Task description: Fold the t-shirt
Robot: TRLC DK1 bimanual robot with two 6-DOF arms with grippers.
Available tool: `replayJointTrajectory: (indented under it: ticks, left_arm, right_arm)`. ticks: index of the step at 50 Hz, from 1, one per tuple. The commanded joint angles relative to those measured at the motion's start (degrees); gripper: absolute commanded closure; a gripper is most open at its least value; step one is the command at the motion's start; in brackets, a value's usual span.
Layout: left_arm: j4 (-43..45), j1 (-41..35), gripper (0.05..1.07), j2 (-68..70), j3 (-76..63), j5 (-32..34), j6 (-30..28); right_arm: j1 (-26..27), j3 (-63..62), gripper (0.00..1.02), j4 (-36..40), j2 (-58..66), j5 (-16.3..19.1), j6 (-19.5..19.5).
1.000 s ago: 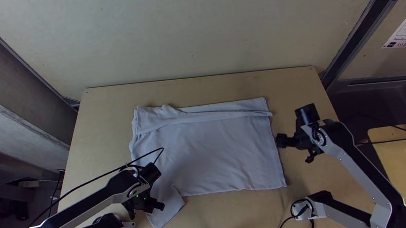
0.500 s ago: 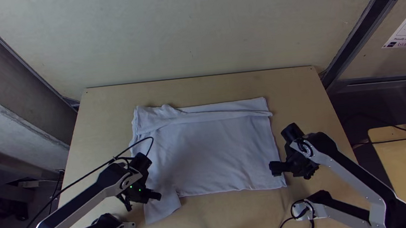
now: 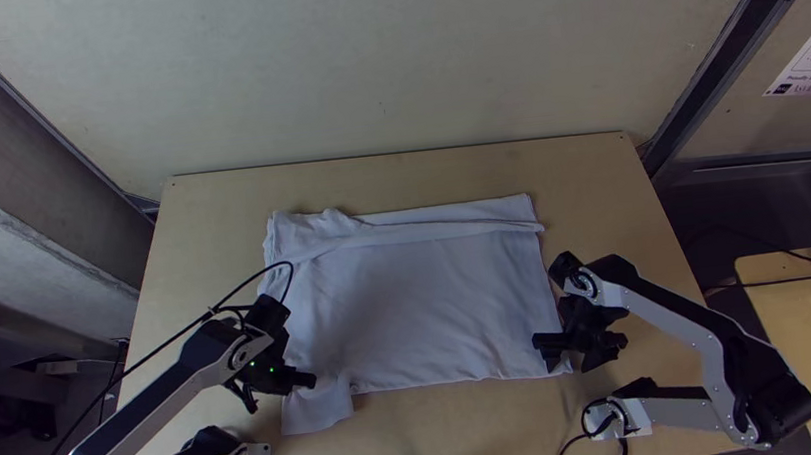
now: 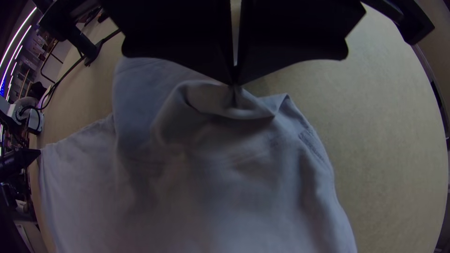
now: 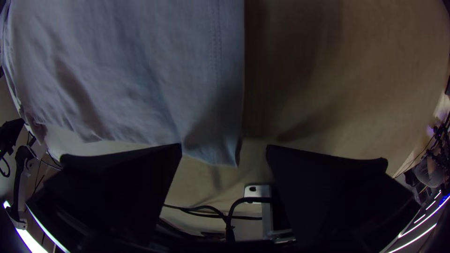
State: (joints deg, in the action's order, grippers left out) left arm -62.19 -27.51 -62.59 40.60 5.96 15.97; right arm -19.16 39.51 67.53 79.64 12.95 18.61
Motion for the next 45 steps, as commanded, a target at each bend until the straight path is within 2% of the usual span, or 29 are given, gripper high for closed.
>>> replayJointTrajectory:
  ticks: [1,6,10,18,23,34,45]
  left_arm:
    - [-1.0,1.4,1.05,0.7,1.8,-0.2,-1.9]
    - [-1.0,2.0,1.05,0.7,1.5,-0.3,-2.7]
    - [-1.0,2.6,1.05,0.8,1.6,-0.4,-3.4]
    - [-0.6,6.4,1.05,0.9,2.8,-0.4,-6.7]
    - [-0.6,9.8,1.04,2.0,4.0,-0.4,-7.3]
    - [-2.1,17.0,1.04,6.3,5.4,-0.1,-12.9]
    - [-1.7,21.8,1.04,6.8,7.4,0.0,-15.8]
  right_arm:
    - [1.2,-1.5,0.54,-2.0,2.5,0.4,-1.7]
    - [0.9,-0.8,0.75,-2.5,3.5,0.4,-2.4]
    - [0.2,-0.3,1.0,-3.0,3.9,0.3,-2.8]
    - [-0.7,1.1,1.0,-1.9,2.2,0.3,-3.1]
    - [0.0,3.7,1.0,-0.2,-0.1,0.3,-2.9]
    - [1.3,9.0,1.0,2.1,-3.3,0.1,-2.2]
    - [1.8,14.6,1.0,1.9,-2.6,-3.0,-0.8]
